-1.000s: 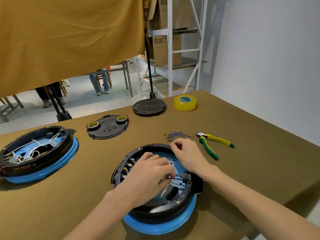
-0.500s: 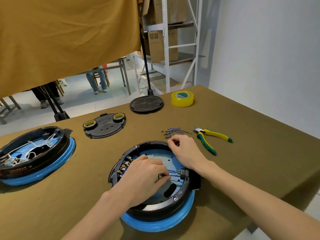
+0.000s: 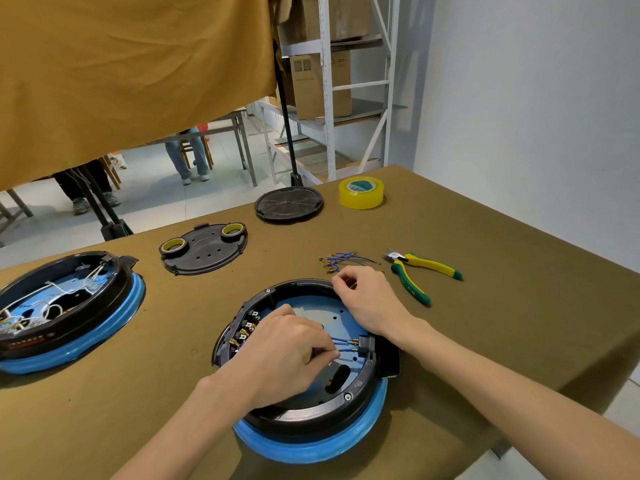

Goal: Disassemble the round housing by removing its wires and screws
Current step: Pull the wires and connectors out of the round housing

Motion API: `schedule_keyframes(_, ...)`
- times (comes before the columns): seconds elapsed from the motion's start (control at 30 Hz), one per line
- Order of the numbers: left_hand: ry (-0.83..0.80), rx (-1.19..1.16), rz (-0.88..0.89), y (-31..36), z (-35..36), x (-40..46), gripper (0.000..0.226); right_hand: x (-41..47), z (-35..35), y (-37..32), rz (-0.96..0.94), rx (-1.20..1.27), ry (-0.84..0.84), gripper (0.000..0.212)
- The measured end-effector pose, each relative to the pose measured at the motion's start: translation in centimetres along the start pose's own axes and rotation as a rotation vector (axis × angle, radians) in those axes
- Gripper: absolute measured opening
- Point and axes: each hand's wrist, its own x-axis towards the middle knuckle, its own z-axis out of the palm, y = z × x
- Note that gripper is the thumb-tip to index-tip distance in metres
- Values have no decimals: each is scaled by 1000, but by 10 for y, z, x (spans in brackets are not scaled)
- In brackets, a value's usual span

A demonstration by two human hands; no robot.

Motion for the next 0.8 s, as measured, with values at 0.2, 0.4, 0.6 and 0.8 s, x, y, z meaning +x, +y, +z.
schedule_keyframes(0.2, 25, -42, -31, -1, 0, 0, 32, 1, 0, 0, -19, -14, -4, 27)
schedule_keyframes(0.4, 28, -83, -35, -1, -1, -2, 32, 1, -1, 0, -16, -23, -10, 27)
schedule_keyframes(0.6, 3, -80, -39, -2, 0, -3, 33, 0, -1, -2, -23, -29, -12, 28)
schedule_keyframes(0.8, 0, -102, -43, -2, -2, -4, 26, -1, -1, -2, -11, -25, -17, 28)
